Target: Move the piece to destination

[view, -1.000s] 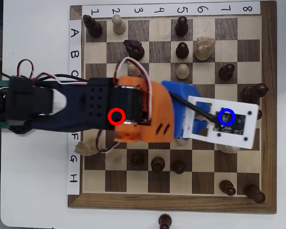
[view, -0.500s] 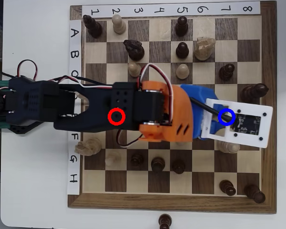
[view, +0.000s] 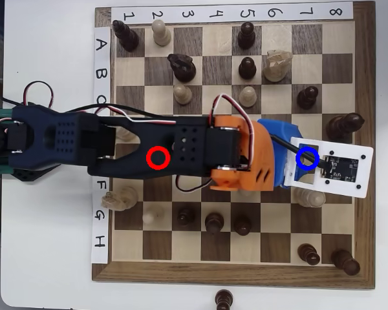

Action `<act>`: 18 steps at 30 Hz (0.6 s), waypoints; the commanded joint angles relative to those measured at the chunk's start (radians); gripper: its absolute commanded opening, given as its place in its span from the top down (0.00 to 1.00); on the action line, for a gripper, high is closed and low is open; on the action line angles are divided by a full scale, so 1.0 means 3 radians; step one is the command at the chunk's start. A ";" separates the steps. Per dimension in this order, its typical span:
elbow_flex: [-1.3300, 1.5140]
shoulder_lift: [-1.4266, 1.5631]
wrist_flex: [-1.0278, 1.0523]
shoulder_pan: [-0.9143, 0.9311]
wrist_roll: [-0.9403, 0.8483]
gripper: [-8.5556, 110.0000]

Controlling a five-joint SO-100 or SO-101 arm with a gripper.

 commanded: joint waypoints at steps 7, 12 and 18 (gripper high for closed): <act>-0.0803 -0.0102 -0.0276 0.0031 0.1335 0.93; -0.0803 -0.0164 -0.0276 0.0031 0.1299 0.93; -0.0828 -0.0251 -0.0256 0.0015 0.1304 0.93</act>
